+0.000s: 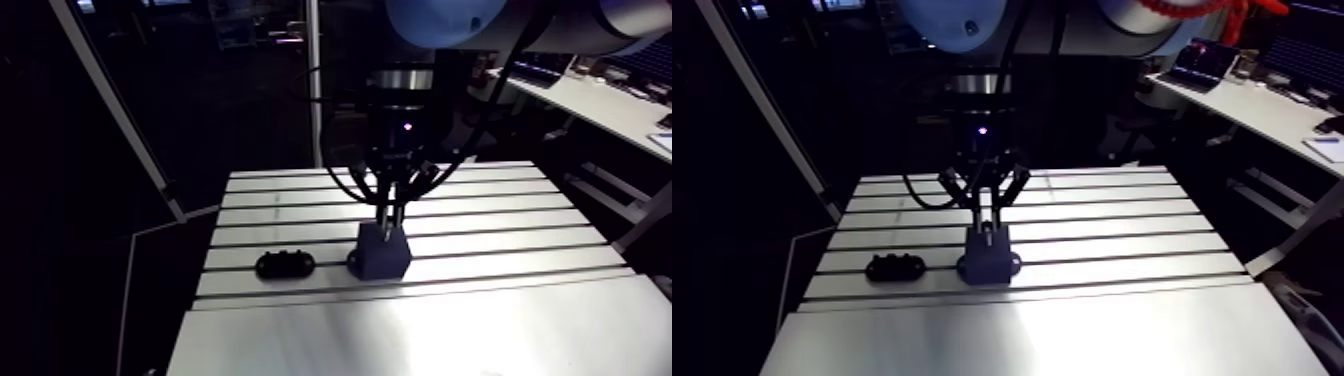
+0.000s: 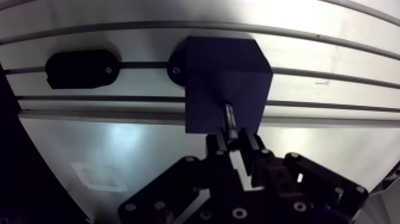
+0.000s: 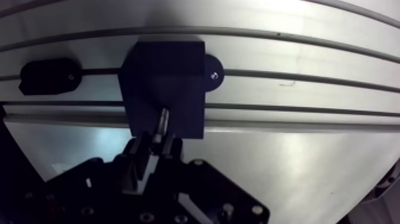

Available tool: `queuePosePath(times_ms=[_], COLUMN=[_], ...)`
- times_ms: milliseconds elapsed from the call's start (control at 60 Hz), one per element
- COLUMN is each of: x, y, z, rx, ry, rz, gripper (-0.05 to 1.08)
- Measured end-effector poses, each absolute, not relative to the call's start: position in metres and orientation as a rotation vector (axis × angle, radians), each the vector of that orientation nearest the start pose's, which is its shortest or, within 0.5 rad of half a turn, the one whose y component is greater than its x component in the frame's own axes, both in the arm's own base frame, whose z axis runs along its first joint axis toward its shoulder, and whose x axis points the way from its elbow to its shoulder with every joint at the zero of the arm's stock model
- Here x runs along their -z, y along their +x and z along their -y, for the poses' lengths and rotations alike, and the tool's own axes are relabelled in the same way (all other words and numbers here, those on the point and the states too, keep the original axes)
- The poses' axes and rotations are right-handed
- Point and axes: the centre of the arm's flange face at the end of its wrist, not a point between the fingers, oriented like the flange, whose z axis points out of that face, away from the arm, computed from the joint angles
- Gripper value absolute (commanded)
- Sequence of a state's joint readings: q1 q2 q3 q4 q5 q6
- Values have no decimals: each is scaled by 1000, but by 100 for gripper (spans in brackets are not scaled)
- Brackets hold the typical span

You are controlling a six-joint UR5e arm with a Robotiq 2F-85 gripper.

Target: Pick up the M10 bolt and insert it into the hole until fully seated.

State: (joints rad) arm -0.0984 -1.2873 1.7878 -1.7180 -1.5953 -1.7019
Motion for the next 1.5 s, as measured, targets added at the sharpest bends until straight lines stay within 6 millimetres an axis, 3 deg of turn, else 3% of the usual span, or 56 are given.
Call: queuePosePath(times_ms=[700,733,750,767,783,800,817,833,850,867,883,1500], x=[-247,-247,-247,-247,-247,-247,-247,-247,-246,-246,-246,-251], y=[-529,-529,-529,-529,-529,-529,-529,-529,-529,-529,-529,-531], z=[79,79,79,79,79,79,79,79,79,78,78,78], rx=[28,29,29,29,29,29,28,28,28,27,27,13], ry=[-49,-49,-49,-49,-48,-48,-47,-47,-47,-47,-46,-53], rz=[-2774,-2774,-2773,-2773,-2773,-2773,-2773,-2772,-2772,-2772,-2772,-2815], gripper=[106,102,89,89,62,62,35,35,12,12,2,0])
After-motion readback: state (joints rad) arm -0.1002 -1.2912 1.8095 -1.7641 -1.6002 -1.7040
